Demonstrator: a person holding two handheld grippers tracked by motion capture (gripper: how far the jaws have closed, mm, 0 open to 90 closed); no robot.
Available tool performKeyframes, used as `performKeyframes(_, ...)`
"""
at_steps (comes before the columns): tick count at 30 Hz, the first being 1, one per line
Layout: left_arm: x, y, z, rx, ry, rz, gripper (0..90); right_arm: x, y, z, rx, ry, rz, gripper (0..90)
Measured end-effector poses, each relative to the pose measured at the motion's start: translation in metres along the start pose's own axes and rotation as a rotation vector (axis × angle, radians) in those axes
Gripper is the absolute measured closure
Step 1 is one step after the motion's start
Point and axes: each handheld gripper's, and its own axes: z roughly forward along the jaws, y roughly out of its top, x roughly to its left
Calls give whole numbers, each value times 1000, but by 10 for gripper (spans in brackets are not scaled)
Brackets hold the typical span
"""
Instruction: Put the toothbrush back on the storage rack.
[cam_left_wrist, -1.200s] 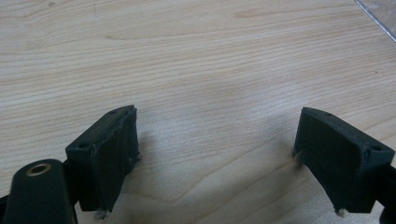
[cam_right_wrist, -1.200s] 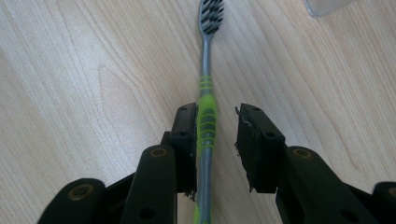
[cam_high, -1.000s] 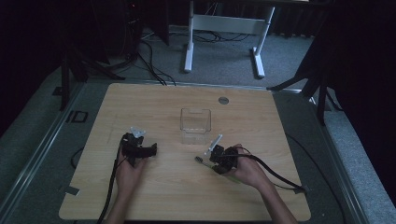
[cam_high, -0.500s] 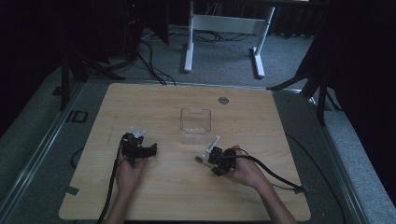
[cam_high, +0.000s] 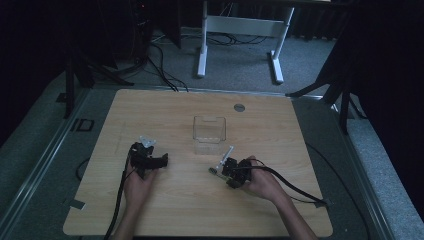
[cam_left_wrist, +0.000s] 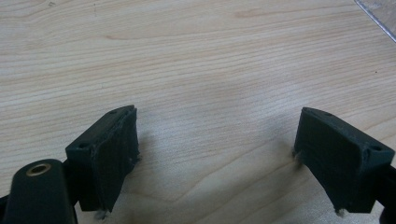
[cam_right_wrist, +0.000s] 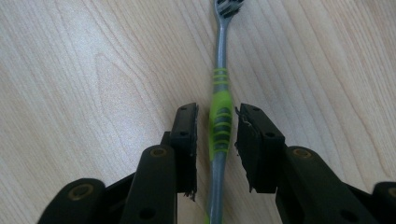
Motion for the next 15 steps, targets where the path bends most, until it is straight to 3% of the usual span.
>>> performKeyframes(15,0,0,0,0,0,0,140,0,0,4,36,10,2,700)
